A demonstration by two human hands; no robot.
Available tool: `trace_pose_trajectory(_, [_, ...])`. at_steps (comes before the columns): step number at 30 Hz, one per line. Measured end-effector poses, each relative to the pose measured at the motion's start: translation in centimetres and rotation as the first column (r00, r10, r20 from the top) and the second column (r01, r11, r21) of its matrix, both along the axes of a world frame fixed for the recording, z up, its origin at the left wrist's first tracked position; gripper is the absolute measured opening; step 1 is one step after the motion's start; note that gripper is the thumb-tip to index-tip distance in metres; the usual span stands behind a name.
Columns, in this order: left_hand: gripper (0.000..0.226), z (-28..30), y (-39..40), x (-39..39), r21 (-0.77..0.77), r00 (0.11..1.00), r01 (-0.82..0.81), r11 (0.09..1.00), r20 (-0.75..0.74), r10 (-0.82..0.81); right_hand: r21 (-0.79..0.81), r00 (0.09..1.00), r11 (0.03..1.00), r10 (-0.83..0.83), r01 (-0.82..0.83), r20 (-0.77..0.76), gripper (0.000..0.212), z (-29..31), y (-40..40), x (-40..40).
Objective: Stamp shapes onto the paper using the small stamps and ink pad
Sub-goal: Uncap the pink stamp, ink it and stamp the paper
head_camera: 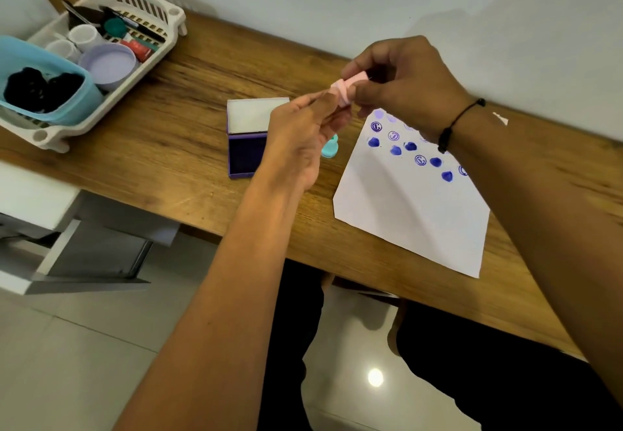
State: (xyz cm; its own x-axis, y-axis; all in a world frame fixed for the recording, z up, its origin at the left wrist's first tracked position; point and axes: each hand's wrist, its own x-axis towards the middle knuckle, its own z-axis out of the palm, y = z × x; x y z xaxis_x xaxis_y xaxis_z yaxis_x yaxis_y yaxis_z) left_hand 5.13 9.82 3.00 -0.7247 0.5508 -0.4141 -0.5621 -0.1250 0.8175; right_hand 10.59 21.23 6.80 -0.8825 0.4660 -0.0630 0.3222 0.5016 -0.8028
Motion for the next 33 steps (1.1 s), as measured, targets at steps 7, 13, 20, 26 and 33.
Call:
trace_pose_trajectory(7, [0.009, 0.1, -1.3, -1.0, 0.012, 1.000, 0.017, 1.000, 0.018, -0.017, 0.002, 0.998, 0.999, 0.040, -0.040, -0.046, 0.021, -0.1, -1.1, -0.5])
trace_pose_trajectory(13, [0.010, 0.0, -2.6, -2.1, 0.067, 0.998, 0.040, 0.997, 0.055, -0.043, 0.026, 0.994, 0.997, 0.071, -0.069, -0.082, 0.020, -0.2, -2.0, -1.3])
trace_pose_trajectory(20, [0.008, -0.3, -3.9, -3.3, 0.139, 0.988, 0.020, 0.990, 0.148, -0.041, 0.049, 0.989, 0.996, 0.079, -0.074, -0.122, 0.022, -0.2, -1.0, -1.7])
trace_pose_trajectory(26, [0.009, 0.0, -5.6, -5.1, 0.133, 0.968, -0.206, 0.970, 0.176, 0.182, 0.164, 0.984, 0.970, 0.177, -0.177, 0.013, 0.021, -1.5, -2.7, -2.5])
trace_pose_trajectory(33, [0.011, 0.4, -7.7, -5.6, 0.082, 0.936, -0.319, 0.944, 0.183, 0.300, 0.462, 0.930, 0.808, 0.325, -0.366, 0.169, 0.023, -4.5, -6.4, -5.6])
